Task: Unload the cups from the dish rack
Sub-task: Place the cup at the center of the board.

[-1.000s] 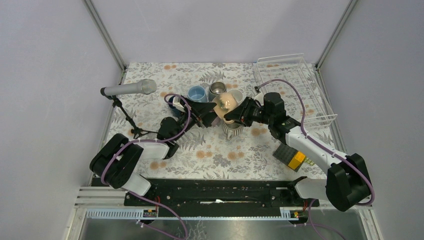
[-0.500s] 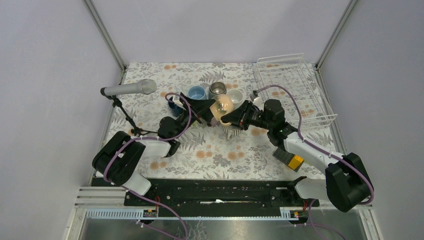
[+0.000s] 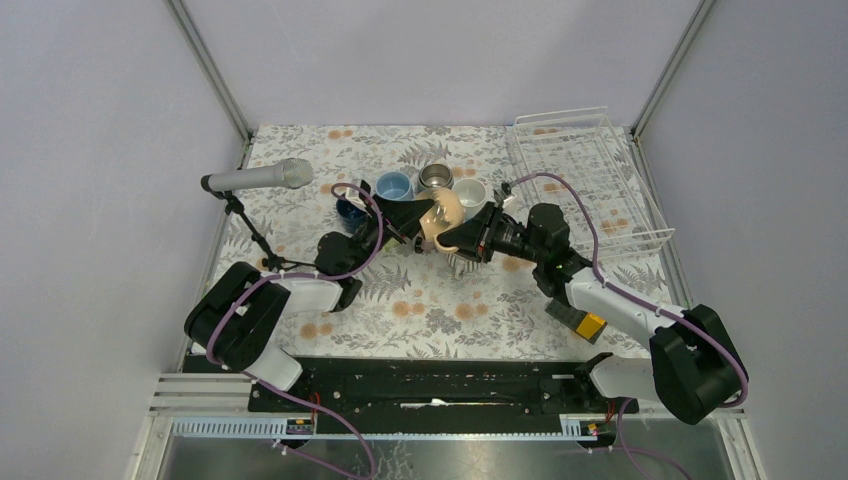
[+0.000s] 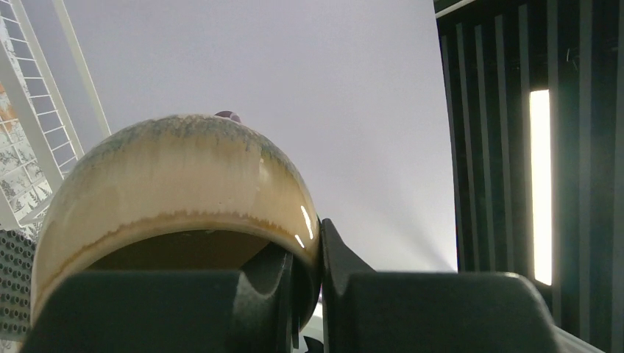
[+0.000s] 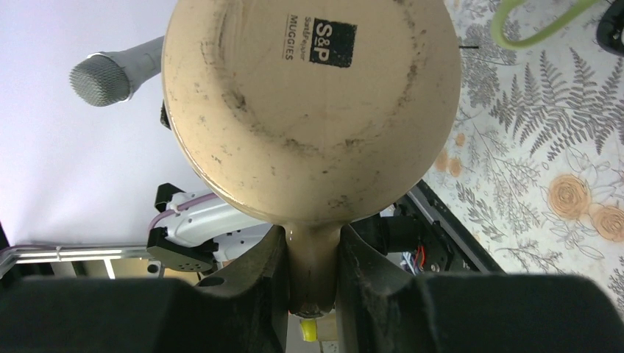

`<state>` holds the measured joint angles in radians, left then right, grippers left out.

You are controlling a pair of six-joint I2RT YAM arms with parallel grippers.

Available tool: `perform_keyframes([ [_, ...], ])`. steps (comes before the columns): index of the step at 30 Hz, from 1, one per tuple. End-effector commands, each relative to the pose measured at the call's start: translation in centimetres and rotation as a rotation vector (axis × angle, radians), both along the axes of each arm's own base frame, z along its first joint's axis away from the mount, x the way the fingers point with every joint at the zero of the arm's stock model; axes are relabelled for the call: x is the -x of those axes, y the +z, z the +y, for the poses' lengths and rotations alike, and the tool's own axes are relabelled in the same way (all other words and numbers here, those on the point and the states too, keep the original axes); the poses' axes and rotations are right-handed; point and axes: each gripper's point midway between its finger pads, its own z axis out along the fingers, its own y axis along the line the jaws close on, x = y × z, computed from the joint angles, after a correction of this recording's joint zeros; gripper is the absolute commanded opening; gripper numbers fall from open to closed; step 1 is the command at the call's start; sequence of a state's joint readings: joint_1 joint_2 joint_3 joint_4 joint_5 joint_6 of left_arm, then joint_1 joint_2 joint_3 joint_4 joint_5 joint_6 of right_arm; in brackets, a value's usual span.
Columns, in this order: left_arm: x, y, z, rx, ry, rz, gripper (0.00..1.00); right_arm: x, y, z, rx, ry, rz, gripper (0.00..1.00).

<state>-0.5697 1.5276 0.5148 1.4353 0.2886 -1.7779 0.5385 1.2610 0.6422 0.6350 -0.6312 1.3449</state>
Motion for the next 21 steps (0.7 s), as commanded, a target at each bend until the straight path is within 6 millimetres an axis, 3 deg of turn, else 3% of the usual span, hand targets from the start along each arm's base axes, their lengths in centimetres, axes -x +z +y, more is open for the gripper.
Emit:
perform_keyframes([
  [1,1.3,3.8,0.3,0.06,-0.008,-0.144,0.0,0.3,3.6,-0.1,-0.064,0.0,-0.199,0.0],
  [3,1.4,4.0,0.3,0.059,-0.01,-0.154,0.0,0.2,3.4,-0.2,-0.061,-0.009,-0.198,0.07],
  [7,1.5,4.2,0.3,0.058,-0.005,-0.167,0.0,0.2,2.9,-0.5,-0.042,-0.027,-0.199,0.5],
  [11,1.8,4.8,0.7,0.062,0.017,-0.194,0.0,0.0,2.5,-1.0,0.002,-0.066,-0.206,0.8],
  [15,1.8,4.5,0.6,0.022,0.03,-0.199,0.0,0.0,1.7,-1.9,0.085,-0.108,-0.21,0.94],
  [21,1.9,3.1,0.2,-0.1,0.044,-0.194,0.0,0.0,-0.5,-4.4,0.28,-0.195,-0.213,1.0],
])
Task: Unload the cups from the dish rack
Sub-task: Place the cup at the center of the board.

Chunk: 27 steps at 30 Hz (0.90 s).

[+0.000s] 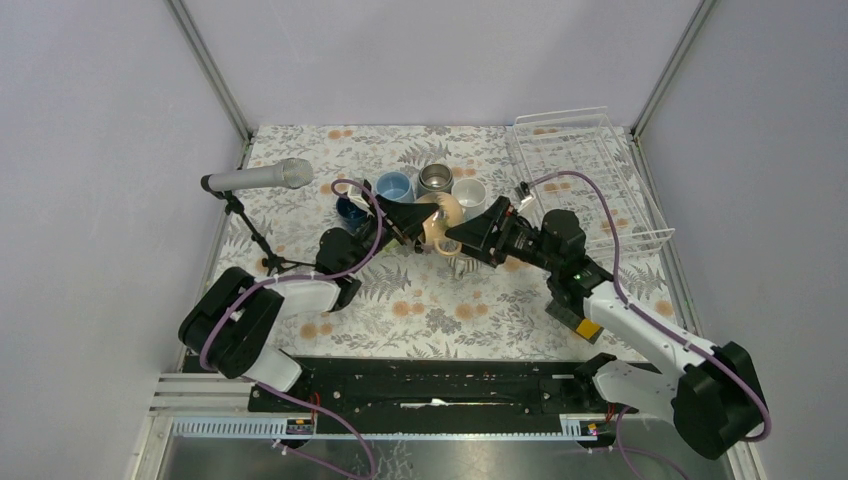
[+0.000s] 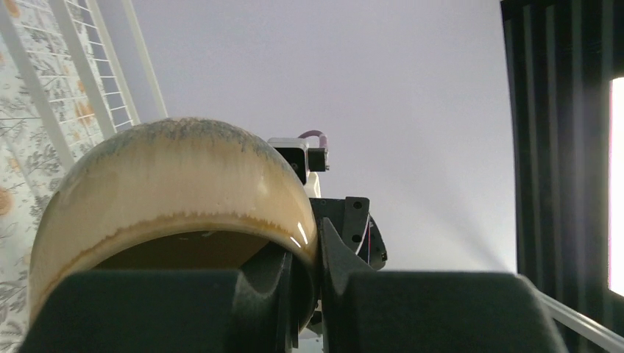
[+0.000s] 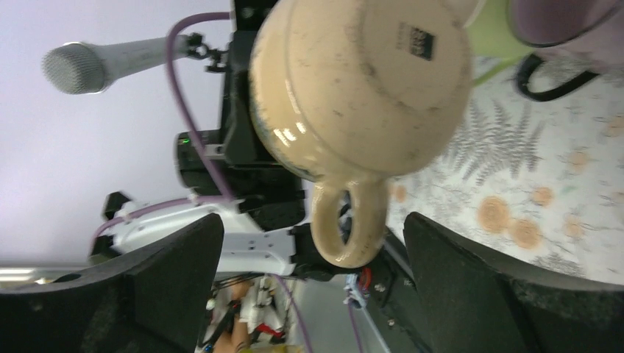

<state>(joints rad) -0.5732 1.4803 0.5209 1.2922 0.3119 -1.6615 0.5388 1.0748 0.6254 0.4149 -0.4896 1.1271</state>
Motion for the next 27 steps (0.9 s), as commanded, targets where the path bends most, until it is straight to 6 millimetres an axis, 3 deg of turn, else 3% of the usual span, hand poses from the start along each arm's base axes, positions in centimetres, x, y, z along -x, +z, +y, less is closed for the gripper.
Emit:
perform_keyframes([
  [1,1.9,4.3,0.7,-0.009,0.017,-0.179,0.0,-0.4,-0.9,-2.2,0.164,-0.1,-0.052,1.0],
  [6,2.0,2.2,0.4,-0.211,0.031,-0.161,0.0,-0.5,-2.1,-4.4,0.323,-0.167,-0.061,1.0],
  [11,2.1,-1.9,0.6,-0.526,0.035,-0.129,0.0,-1.3,-1.7,-6.0,0.418,-0.23,-0.096,1.0],
  [21,3.7,-9.4,0.7,-0.981,-0.038,-0.091,0.0,-3.0,-1.0,-6.6,0.518,-0.264,-0.125,1.0],
  [27,4.0,-12.2,-0.4,-1.171,-0.109,-0.097,0.0,-3.6,-1.2,-7.6,0.604,-0.287,-0.121,1.0],
])
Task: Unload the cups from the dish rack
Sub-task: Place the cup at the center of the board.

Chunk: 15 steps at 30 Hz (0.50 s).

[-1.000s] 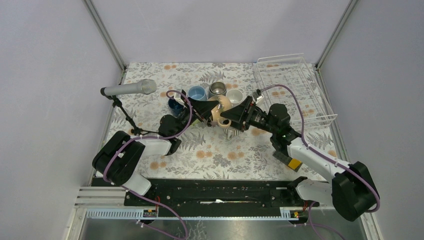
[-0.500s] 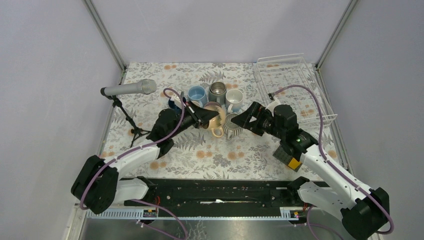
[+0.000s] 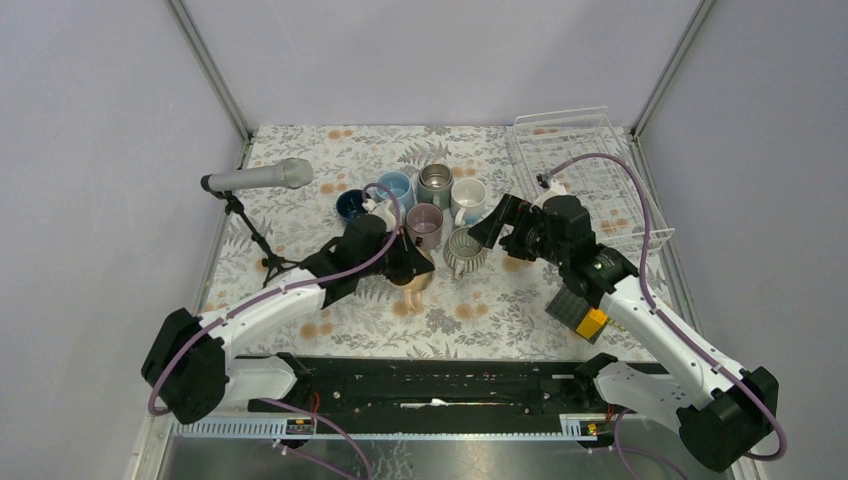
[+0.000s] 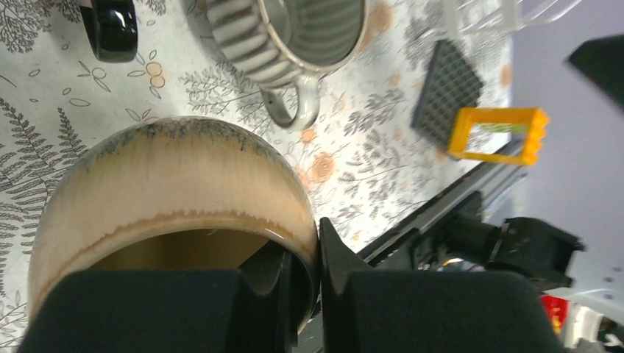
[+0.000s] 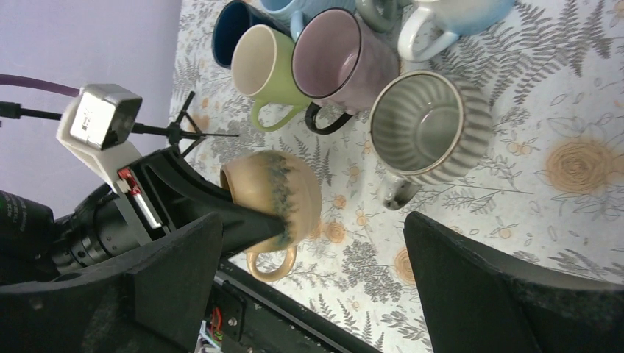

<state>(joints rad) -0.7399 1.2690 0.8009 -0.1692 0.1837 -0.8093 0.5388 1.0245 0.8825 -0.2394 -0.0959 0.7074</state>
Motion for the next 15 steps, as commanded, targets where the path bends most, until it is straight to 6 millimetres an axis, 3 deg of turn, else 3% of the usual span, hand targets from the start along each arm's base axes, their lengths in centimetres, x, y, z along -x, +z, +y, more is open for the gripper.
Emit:
perform_keyframes([
  [1,-1.9,2.0,-1.0,-0.073,-0.037,-0.13,0.0,-0.9,1.4,-1.0,0.07,-0.034,-0.05,1.0],
  [15,-2.7,-0.9,-2.6,-0.178,-0.099,-0.095,0.0,-0.5,1.2,-1.7,0.1,-0.039,-0.05,1.0],
])
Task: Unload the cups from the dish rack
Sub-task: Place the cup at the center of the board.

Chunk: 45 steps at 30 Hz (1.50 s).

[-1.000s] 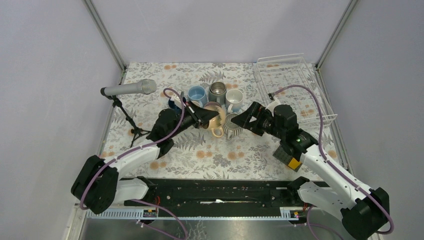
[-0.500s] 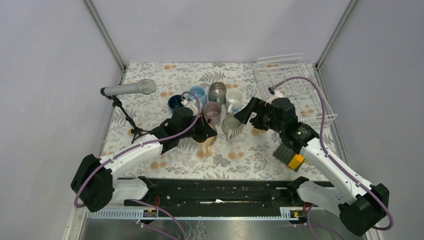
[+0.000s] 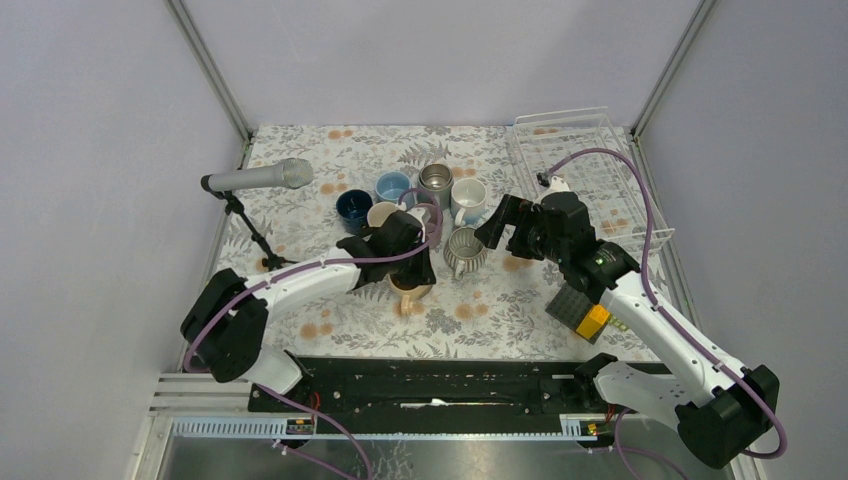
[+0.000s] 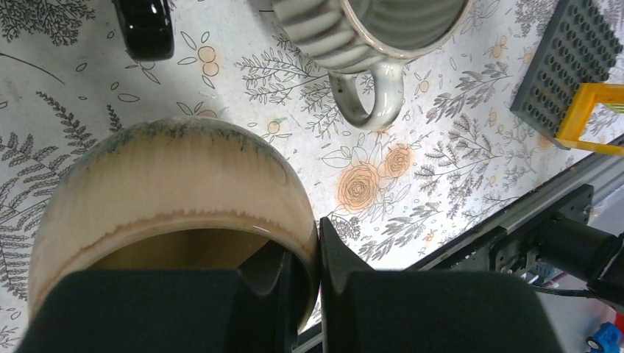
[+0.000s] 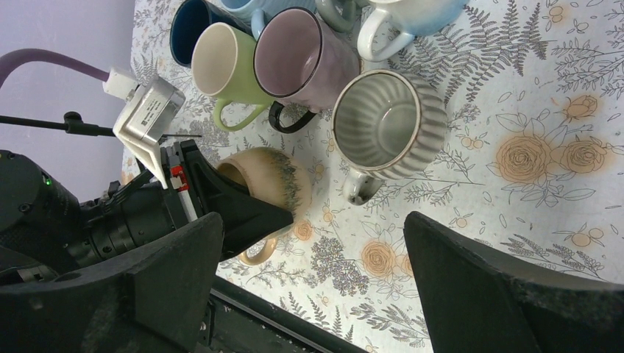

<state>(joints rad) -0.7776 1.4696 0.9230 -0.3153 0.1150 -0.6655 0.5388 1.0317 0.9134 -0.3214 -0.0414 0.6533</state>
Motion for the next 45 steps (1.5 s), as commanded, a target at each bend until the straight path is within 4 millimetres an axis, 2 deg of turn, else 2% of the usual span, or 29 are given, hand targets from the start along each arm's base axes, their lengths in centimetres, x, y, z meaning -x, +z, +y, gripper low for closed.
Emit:
perform_keyframes([
  [1,-2.4,3.9,-2.6,0.071,-0.032,-0.128,0.0,-0.4,1.9,-0.4,0.009,-0.016,-0.059,1.0],
  [21,-3.4,1.8,-4.4,0.056,-0.055,-0.099,0.01,-0.3,1.6,-0.6,0.025,-0.009,-0.055,1.0],
  [27,-3.6,1.4,-4.7,0.052,-0.051,-0.088,0.11,-0.2,1.5,-0.6,0.028,-0.007,-0.054,1.0],
  [34,-3.8,1.3,-4.7,0.047,-0.044,-0.091,0.12,-0.1,1.6,-0.7,0.029,-0.007,-0.055,1.0],
  [45,-4.0,2.9,-4.7,0.057,-0.055,-0.124,0.31,-0.2,1.9,-0.6,0.028,-0.004,-0.062,1.0],
])
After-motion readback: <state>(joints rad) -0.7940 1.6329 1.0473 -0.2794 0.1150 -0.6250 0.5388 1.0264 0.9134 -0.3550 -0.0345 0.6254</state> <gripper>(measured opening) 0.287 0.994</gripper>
